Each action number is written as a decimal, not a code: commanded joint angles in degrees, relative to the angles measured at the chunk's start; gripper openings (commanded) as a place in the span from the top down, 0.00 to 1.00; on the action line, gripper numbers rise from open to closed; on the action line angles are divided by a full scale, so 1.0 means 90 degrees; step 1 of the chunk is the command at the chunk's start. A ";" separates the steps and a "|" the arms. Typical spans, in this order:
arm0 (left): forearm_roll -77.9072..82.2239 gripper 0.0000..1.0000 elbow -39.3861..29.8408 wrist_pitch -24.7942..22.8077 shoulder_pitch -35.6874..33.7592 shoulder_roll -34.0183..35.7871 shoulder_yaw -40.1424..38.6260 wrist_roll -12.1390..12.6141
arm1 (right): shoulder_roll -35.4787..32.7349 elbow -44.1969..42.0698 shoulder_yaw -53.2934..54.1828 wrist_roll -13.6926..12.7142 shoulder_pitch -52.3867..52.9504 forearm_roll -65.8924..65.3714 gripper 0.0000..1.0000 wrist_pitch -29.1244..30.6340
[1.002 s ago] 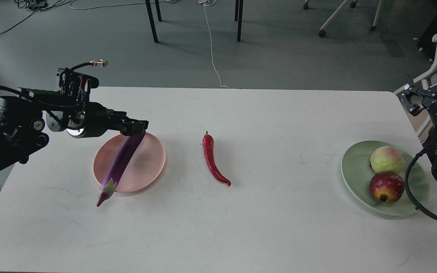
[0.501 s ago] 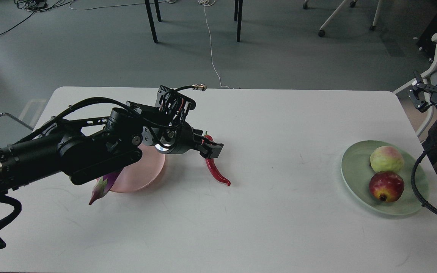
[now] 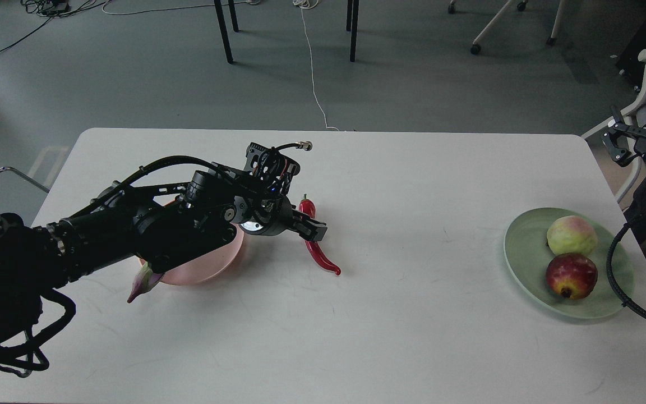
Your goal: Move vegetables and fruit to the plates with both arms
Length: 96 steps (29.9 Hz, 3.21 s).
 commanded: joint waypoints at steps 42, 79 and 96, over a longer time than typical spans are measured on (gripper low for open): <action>-0.0656 0.85 -0.1274 -0.0035 -0.0560 0.1626 -0.0162 -0.0018 | -0.0010 0.0000 0.0010 0.0019 0.0062 0.0002 0.02 0.0000; -0.0812 0.11 -0.2858 0.0468 0.0563 0.4031 -0.0355 -0.0126 | -0.0020 -0.0019 -0.0019 0.0019 0.0130 -0.0008 0.02 0.0000; -0.6875 0.02 -0.0292 0.0616 0.0602 0.2753 -0.3198 -0.1150 | -0.0010 -0.0107 0.0000 0.0019 0.0716 -0.0017 0.01 0.0000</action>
